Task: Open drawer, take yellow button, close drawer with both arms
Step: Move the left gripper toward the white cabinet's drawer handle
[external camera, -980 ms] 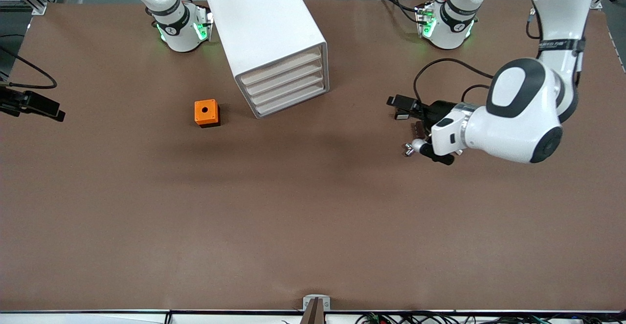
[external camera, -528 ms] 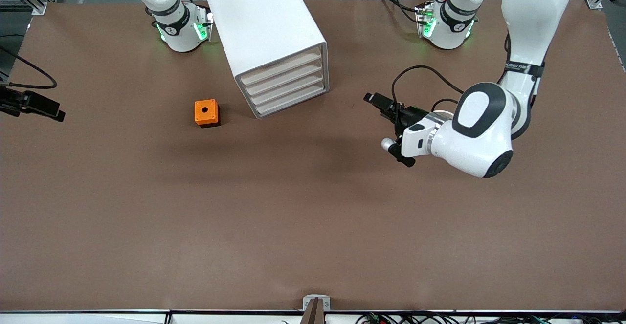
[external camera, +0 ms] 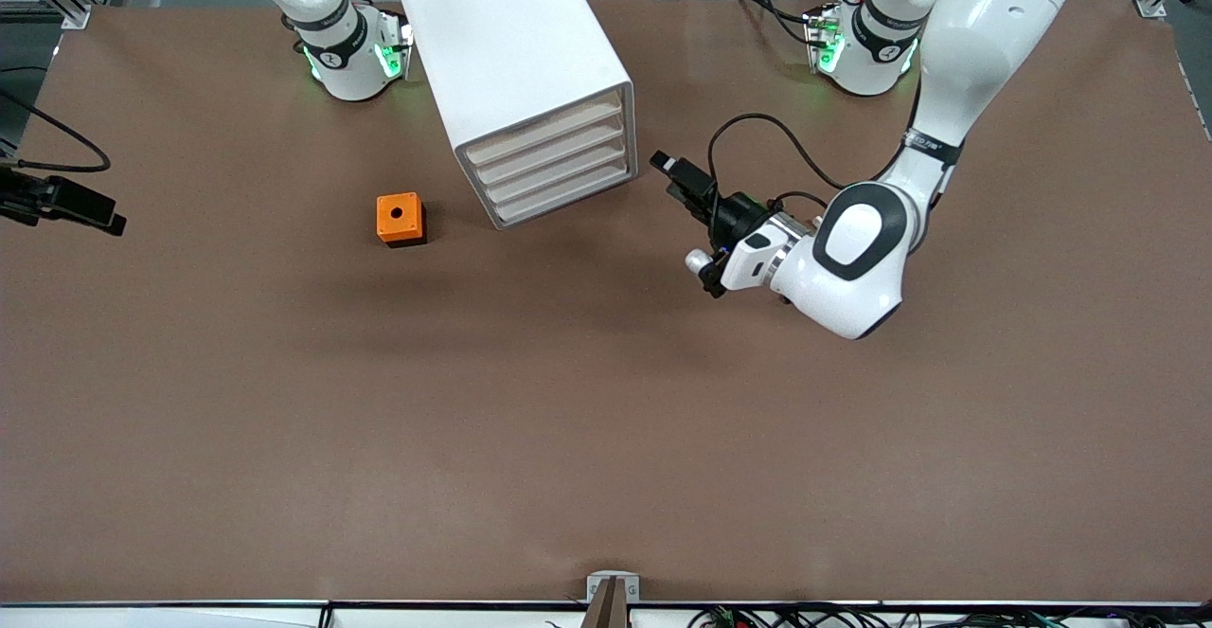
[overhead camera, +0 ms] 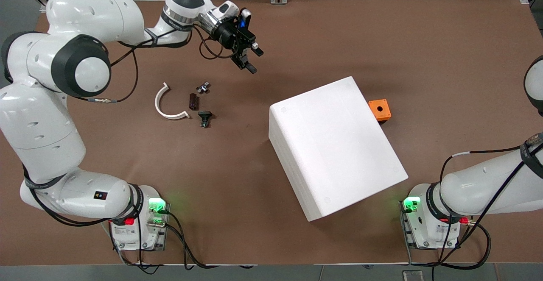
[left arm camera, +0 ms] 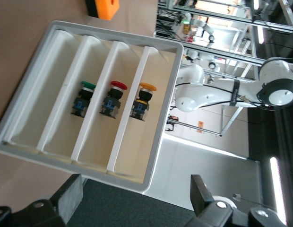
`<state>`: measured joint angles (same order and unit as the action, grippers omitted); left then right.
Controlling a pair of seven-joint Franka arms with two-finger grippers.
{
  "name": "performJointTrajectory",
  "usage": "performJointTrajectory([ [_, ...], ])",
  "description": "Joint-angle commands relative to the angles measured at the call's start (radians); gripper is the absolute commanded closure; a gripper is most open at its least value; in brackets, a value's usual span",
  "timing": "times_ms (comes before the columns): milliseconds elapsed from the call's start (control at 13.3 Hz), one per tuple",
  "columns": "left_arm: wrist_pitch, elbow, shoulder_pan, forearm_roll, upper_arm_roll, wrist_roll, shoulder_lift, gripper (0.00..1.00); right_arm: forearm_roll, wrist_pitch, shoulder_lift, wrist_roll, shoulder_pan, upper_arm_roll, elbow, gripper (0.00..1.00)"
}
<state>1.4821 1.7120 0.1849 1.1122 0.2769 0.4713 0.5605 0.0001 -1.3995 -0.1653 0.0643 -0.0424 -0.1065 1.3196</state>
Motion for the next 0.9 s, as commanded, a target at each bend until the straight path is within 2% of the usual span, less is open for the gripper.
performJointTrajectory([
  [0, 0.075, 0.037, 0.051, 0.044, 0.005, 0.064, -0.008, 0.00, -0.012, 0.005, 0.003, -0.006, 0.012, 0.010, -0.008, 0.00],
  [151, 0.127, 0.044, 0.096, 0.092, 0.005, 0.107, -0.002, 0.00, -0.014, 0.005, 0.003, -0.006, 0.012, 0.010, -0.008, 0.00],
  [377, 0.165, 0.069, 0.160, 0.205, 0.005, 0.243, 0.038, 0.10, -0.014, 0.005, 0.004, -0.006, 0.012, 0.008, -0.008, 0.00],
  [528, 0.173, 0.069, 0.177, 0.218, 0.005, 0.315, 0.056, 0.14, -0.014, 0.005, 0.004, -0.006, 0.013, 0.008, -0.008, 0.00],
  [829, 0.211, 0.067, 0.208, 0.221, 0.005, 0.331, 0.076, 0.21, -0.014, 0.005, 0.004, -0.008, 0.013, 0.008, -0.008, 0.00],
])
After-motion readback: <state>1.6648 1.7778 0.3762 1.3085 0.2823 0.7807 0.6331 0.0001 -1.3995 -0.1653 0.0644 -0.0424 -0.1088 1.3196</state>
